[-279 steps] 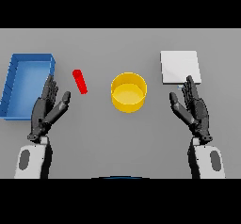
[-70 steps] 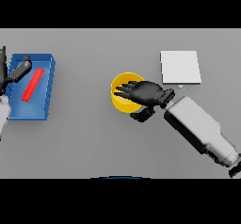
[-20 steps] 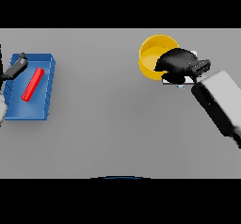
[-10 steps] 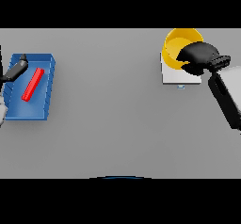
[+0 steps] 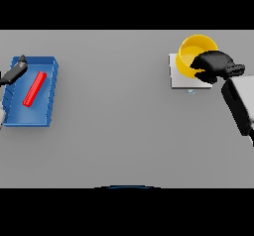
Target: Pick up the red beaker and tilt it to pour out 1 green nut into yellow bowl. Pick up the yellow bowl and place it on the metallic measuring scale.
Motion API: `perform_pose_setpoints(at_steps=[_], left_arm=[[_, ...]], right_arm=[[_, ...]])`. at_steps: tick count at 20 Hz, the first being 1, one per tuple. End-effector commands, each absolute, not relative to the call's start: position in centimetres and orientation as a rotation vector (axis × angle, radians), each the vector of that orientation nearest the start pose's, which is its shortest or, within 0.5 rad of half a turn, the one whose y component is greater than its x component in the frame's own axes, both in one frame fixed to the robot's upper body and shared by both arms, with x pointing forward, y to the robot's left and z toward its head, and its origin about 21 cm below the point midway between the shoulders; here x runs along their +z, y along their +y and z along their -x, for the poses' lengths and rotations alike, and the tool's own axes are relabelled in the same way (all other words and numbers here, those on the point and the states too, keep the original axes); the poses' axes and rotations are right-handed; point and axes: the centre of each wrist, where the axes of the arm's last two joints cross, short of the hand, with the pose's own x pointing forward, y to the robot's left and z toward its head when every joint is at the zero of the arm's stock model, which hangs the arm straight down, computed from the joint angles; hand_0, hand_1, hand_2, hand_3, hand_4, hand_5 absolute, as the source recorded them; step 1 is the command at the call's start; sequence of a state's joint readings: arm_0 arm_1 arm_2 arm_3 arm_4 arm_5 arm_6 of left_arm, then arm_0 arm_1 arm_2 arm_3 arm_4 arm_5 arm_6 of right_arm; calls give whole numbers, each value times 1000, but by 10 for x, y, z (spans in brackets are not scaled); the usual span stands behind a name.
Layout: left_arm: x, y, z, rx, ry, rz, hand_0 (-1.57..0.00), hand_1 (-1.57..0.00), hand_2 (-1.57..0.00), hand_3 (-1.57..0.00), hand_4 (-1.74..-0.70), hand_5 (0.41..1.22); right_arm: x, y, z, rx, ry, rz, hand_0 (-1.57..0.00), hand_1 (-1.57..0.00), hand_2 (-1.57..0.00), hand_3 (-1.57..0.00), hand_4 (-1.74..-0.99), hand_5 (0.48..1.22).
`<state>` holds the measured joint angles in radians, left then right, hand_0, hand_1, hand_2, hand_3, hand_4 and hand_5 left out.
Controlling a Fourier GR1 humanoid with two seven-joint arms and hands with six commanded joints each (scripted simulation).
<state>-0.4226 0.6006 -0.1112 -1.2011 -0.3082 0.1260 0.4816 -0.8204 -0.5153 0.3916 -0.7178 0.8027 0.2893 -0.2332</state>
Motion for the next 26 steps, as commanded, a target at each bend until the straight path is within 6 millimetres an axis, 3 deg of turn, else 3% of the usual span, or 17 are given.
perform_pose_setpoints(at_steps=[1,4,5,7,8,11,14,19,26], left_arm=[[88,343,-346,-447,-1102,-890,1,1,1,1,-726,673],[86,339,-345,-457,-1095,-882,1,1,1,1,-722,668],[83,338,-345,-465,-1103,-875,1,1,1,1,-724,667],[84,337,-346,-454,-1103,-877,1,1,1,1,-724,671],[83,335,-346,-455,-1098,-881,1,1,1,1,-722,671],[84,334,-347,-458,-1100,-879,1,1,1,1,-719,667],[85,335,-348,-457,-1106,-881,1,1,1,1,-721,663],[82,336,-350,-450,-1094,-881,1,1,1,1,-723,664],[81,336,-349,-450,-1096,-886,1,1,1,1,-722,665]], right_arm=[[84,-279,-424,1626,-1132,660,-1571,-1571,-1345,-1403,-1741,1221],[81,-277,-425,1620,-1121,646,-1464,-1571,-1335,-1451,-1741,1221],[81,-274,-425,1615,-1117,650,-1448,-1501,-1382,-1390,-1734,1221],[80,-276,-424,1612,-1121,636,-1492,-1484,-1450,-1097,-1737,1221],[81,-276,-424,1611,-1115,634,-1439,-1337,-1286,-990,-1688,1221],[83,-272,-424,1634,-1093,645,-792,-705,-782,-723,-1609,1029],[81,-273,-424,1683,-1063,649,-405,-360,-464,-552,-1567,929],[78,-274,-426,1701,-1109,626,-132,-117,-156,-359,-1542,838],[79,-279,-426,1668,-1056,633,-27,-24,-32,-169,-1491,752]])
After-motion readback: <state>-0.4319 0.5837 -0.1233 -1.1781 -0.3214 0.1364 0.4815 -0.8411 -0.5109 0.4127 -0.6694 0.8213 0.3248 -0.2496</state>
